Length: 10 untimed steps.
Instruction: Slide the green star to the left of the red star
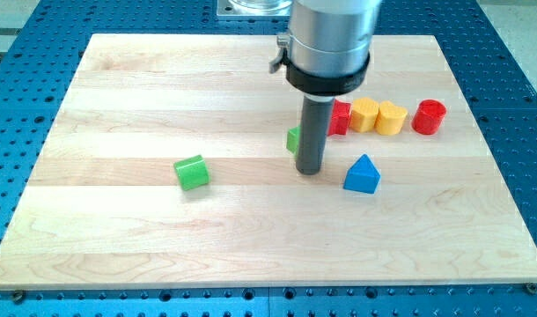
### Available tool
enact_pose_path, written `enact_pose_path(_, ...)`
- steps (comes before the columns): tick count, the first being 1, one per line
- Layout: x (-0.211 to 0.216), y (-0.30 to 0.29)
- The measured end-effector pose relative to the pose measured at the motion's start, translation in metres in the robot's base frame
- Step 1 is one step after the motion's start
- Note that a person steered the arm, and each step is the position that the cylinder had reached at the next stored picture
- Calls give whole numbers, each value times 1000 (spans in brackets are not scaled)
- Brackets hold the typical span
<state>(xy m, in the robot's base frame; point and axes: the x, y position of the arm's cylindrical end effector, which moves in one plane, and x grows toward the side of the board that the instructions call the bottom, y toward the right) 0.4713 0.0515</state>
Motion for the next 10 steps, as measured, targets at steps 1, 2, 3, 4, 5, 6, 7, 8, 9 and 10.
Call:
enact_pose_path(1, -17, -7)
enact_pose_path(2, -24, -8)
enact_pose_path(3, -38, -10)
enact_pose_path(4, -47, -38)
enact_pose_path(5, -47, -75)
enact_pose_path(6, -38, -84)
enact_pose_path(7, -7, -24)
enact_pose_path(8, -10, 63)
enact_pose_path(9, -6, 152)
enact_pose_path(10, 16, 139)
